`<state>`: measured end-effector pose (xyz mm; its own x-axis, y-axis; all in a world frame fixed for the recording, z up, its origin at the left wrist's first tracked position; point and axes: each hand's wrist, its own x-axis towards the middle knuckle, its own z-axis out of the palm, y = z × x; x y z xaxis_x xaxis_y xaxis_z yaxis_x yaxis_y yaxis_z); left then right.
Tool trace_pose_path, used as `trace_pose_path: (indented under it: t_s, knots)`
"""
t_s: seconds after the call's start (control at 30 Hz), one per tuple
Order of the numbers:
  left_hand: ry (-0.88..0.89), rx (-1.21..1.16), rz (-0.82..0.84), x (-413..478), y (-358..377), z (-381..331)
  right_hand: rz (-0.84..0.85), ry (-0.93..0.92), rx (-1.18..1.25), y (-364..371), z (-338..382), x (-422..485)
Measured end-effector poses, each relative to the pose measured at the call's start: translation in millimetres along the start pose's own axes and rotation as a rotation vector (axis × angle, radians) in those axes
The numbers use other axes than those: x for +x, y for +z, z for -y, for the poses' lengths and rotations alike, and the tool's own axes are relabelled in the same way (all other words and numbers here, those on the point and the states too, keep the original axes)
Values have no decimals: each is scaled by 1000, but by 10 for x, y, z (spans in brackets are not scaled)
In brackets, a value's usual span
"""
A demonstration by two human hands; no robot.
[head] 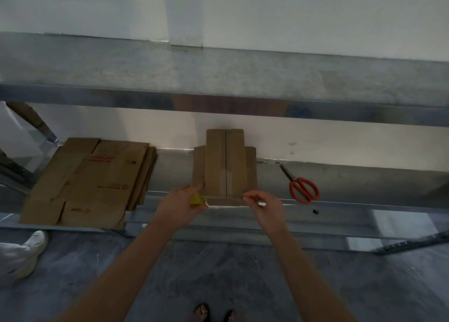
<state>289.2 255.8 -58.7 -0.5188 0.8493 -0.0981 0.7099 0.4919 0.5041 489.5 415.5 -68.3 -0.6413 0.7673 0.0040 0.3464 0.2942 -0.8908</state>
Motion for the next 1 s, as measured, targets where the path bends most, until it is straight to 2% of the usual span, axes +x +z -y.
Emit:
trace_pose_path:
  t_s: [0.3, 0.43, 0.67, 0.77, 0.83, 1.0]
  knots:
    - [-23, 33, -11, 66, 42, 13, 163, 266, 460, -56, -113, 141]
    - [-52, 39, -12, 82, 66, 29, 188, 287, 389, -47, -153, 216]
    - [-58, 11, -75, 97, 77, -50, -259, 234, 91, 136, -153, 71]
    - [-70, 34, -96, 96, 85, -72, -438, 284, 155, 243, -57, -24]
    - [-90, 30, -83, 92, 87, -77, -471, 303, 201, 290, -6, -53]
    - [-112, 22, -44, 93, 66, -127, -406, 295, 235, 375, 28, -134]
